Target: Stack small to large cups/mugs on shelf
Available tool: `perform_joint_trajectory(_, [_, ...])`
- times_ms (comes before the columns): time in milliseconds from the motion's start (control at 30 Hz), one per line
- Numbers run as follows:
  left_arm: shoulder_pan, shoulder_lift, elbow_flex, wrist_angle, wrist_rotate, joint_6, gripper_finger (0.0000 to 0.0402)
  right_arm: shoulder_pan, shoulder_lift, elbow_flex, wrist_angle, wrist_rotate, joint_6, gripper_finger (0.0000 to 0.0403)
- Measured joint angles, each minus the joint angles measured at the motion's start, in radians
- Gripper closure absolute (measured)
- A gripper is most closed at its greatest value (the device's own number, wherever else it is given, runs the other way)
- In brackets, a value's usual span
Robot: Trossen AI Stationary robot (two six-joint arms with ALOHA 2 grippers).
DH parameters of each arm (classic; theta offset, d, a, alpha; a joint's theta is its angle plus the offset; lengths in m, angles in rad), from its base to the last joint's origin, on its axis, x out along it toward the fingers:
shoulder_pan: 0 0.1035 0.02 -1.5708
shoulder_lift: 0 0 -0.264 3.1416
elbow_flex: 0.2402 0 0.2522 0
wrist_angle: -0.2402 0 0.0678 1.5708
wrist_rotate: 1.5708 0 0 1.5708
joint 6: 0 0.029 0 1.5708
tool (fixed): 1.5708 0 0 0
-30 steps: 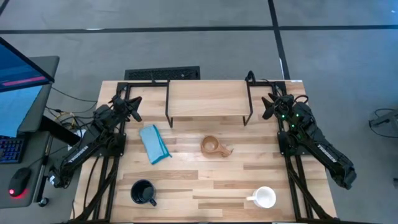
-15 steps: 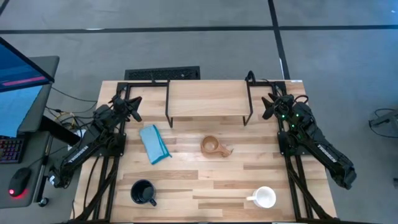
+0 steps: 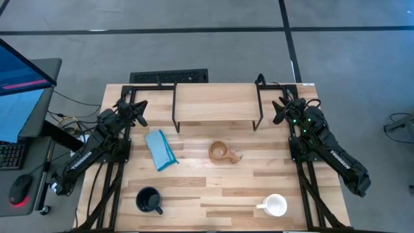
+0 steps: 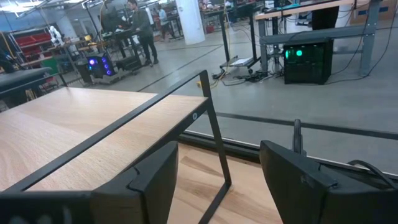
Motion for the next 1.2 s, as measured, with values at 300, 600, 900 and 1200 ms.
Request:
perform_joint_trajectory(300, [0.000,0.000,0.000,0.000,0.000,0.000,0.0372,0.002,0.000,-0.002,0.014,0.000,0.000,0.0154])
perform_joint_trajectory(600, [0.000,0.000,0.000,0.000,0.001,-0.136,0.0372,0.002,0.000,-0.002,0.016,0.000,0.000,0.0154])
perform_joint_trajectory(900, [0.000,0.000,0.000,0.000,0.000,-0.111,0.0372,0.026,0.000,-0.001,0.009,-0.003,0.167,0.0154])
perform_joint_trajectory(1200, [0.000,0.000,0.000,0.000,0.000,-0.117,0.0372,0.029,0.000,-0.001,0.009,0.005,0.094,0.0154])
